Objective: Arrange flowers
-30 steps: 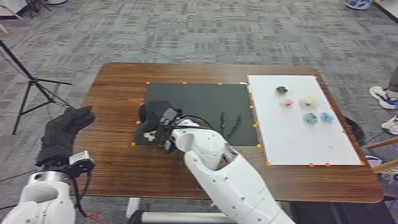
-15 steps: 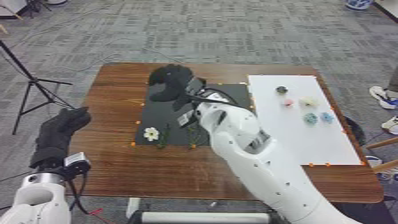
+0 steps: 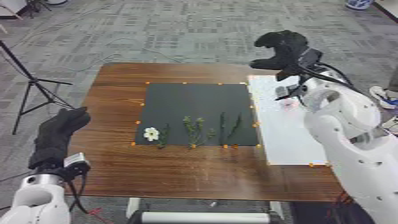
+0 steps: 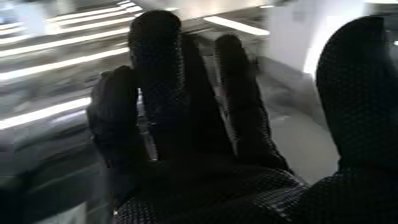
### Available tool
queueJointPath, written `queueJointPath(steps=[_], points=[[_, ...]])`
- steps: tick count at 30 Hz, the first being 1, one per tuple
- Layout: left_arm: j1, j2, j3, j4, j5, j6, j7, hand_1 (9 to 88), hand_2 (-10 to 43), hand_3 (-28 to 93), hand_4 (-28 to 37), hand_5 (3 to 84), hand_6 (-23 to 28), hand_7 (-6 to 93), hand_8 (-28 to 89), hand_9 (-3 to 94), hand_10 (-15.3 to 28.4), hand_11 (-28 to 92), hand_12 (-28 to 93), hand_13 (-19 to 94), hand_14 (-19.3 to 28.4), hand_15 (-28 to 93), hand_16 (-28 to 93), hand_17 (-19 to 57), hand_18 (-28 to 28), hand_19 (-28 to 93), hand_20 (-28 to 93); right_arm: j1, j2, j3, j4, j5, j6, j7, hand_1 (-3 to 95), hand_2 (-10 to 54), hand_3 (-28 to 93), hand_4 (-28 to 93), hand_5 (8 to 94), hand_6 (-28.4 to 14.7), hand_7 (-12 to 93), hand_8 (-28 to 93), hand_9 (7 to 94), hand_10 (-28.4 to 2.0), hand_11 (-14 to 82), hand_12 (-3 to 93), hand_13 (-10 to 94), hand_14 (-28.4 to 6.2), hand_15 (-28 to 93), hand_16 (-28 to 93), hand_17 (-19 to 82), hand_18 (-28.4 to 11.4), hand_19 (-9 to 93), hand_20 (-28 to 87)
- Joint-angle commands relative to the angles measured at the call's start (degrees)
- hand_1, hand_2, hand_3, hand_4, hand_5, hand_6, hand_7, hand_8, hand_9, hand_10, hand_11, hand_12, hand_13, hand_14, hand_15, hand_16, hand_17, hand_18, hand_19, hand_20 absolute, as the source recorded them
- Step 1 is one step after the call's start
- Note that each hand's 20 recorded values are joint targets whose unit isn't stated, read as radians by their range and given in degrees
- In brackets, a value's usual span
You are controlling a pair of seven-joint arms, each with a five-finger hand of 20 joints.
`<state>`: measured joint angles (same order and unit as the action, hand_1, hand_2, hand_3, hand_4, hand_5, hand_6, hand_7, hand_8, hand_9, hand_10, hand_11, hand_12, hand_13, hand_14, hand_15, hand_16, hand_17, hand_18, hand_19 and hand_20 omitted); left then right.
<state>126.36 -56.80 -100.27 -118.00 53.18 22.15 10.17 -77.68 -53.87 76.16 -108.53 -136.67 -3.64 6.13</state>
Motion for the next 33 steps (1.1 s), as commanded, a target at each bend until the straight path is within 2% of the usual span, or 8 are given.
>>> queueJointPath(steps=[1,12,27,33], points=[[1.58,-1.17,-0.06,-0.63,0.08,0.29,0.62,20.9,16.8,68,-28.3,50.8,3.6,17.4,-7,49.5,13.8,22,13,38,17.2,22,-1,4.7,8.7,7,13,-8.57,2.24,5.50,7.00,-3.65,2.44,4.80,31.1,-9.5,71,-23,53.6,-3.2,23,-7,59.4,-15.7,21.6,23.4,64,-13.0,60,29,34,-23.4,79,54],[1.73,-1.71,0.56,-0.61,0.15,0.56,0.93,20.9,16.9,67,-28.3,50.4,3.6,17.1,-7,49.4,13.9,22,13,38,17.2,21,-1,4.7,8.7,6,13,-15.62,-0.10,12.65,12.29,-8.43,0.40,4.69,32.2,-9.5,71,-23,55.4,-2.9,25,-8,60.6,-15.6,23.4,23.7,65,-12.9,60,29,34,-23.4,79,54],[1.89,-2.17,0.74,-0.96,0.18,0.44,0.78,20.9,16.8,67,-28.3,50.5,3.6,17.1,-7,49.4,13.9,22,13,38,17.2,21,-1,4.7,8.7,7,13,-19.41,-2.07,13.44,13.04,-9.21,-0.51,3.37,32.7,-9.5,71,-23,56.4,-2.8,26,-8,62.1,-15.4,23.8,23.3,66,-12.7,60,30,35,-23.4,80,54],[1.75,-2.26,0.97,-1.03,0.58,0.02,0.17,20.9,16.8,68,-28.3,50.4,3.5,17.2,-7,49.5,13.9,22,13,38,17.3,22,-1,4.7,8.7,7,13,-20.29,-2.12,12.52,13.43,-9.00,0.76,4.55,35.8,-9.5,71,-24,57.0,-2.6,27,-8,63.0,-15.2,24.1,23.1,68,-12.0,61,30,36,-23.2,80,54]])
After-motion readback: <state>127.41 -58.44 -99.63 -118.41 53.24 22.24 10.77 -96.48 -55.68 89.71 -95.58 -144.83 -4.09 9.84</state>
